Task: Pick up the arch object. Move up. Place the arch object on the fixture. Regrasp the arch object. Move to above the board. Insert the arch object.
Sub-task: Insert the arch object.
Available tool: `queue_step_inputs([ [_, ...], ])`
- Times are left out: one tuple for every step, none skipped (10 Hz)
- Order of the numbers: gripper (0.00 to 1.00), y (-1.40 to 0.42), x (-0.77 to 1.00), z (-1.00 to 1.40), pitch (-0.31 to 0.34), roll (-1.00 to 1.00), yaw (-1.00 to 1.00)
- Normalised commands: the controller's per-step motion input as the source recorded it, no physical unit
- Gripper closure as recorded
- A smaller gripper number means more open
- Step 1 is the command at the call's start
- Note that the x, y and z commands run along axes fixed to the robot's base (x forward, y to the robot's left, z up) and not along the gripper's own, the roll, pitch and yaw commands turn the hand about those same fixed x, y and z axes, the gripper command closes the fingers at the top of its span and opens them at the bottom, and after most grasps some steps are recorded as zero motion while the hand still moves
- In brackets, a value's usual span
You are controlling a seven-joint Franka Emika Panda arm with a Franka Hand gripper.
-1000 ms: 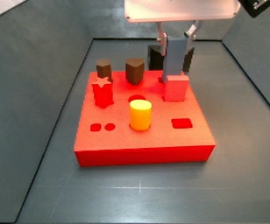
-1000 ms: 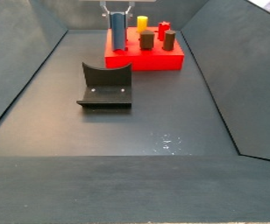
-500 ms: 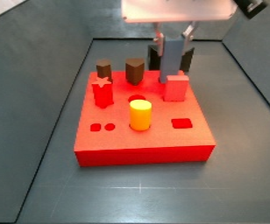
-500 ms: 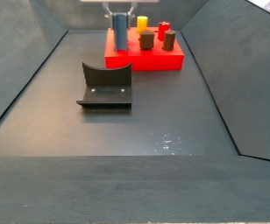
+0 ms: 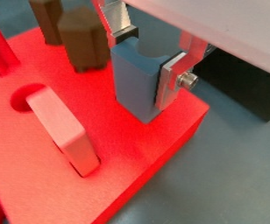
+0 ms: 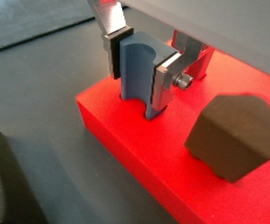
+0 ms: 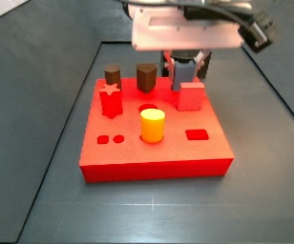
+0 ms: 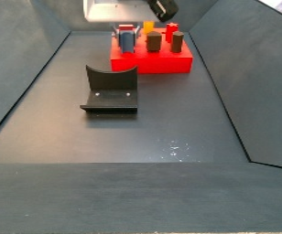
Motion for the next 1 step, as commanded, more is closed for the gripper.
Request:
queue_step_inputs([
  [1.0,0.0,0.0,0.0,0.0,0.0,0.0],
])
